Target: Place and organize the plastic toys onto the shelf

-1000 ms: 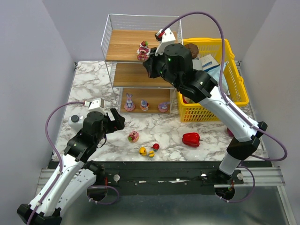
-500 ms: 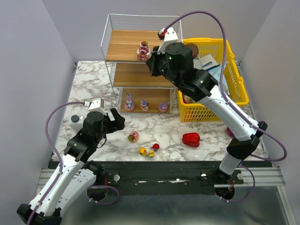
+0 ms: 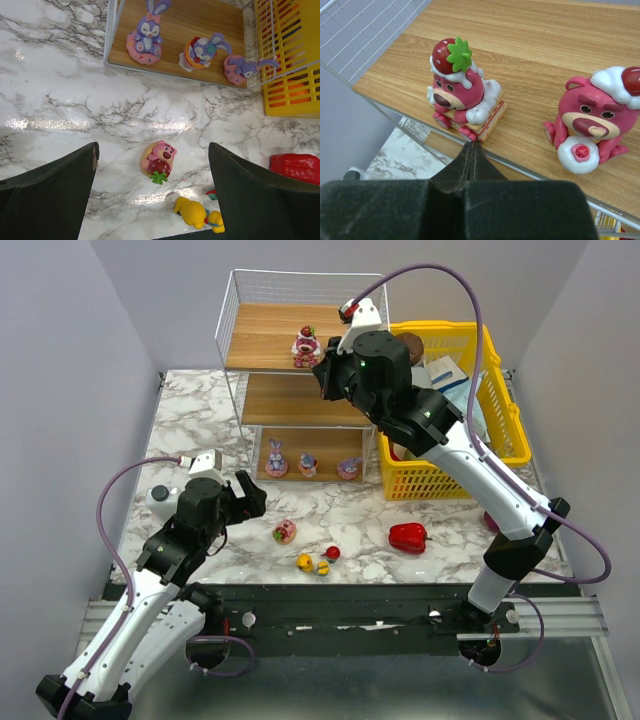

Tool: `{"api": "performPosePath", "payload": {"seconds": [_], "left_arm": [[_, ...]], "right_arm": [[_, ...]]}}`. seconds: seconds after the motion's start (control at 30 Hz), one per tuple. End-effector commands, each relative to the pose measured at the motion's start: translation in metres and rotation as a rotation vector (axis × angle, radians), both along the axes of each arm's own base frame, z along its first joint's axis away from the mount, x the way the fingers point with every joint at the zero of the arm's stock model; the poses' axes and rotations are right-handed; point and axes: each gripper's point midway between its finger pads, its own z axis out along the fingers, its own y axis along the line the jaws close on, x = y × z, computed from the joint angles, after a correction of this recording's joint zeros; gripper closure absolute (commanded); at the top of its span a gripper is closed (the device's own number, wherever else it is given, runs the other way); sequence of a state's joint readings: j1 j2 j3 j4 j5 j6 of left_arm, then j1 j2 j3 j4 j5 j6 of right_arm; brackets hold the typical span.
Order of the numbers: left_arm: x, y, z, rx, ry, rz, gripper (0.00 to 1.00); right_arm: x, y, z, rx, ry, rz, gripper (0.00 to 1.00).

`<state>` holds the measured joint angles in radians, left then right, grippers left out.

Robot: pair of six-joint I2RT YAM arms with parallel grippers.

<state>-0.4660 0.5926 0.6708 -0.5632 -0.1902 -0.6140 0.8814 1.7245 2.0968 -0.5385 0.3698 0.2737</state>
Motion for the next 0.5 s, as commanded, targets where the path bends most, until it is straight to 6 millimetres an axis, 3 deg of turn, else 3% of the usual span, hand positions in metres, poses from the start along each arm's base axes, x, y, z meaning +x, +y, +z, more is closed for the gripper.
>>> {"api": "performPosePath", "payload": {"seconds": [0.0,0.47], "left_arm": [[0.001,0.0033,0.0005,0.009,-0.012,0.011,0.01],[0.0012,0.0026,-0.0009,0.011,-0.004,0.009,0.01]], "right_arm": [[0.0112,-0.0058,0.007,0.027,-0.029,-0.057,0.99],[0.0121,-0.0123,-0.0002,0.033,-0.01,-0.093,0.99]]}}
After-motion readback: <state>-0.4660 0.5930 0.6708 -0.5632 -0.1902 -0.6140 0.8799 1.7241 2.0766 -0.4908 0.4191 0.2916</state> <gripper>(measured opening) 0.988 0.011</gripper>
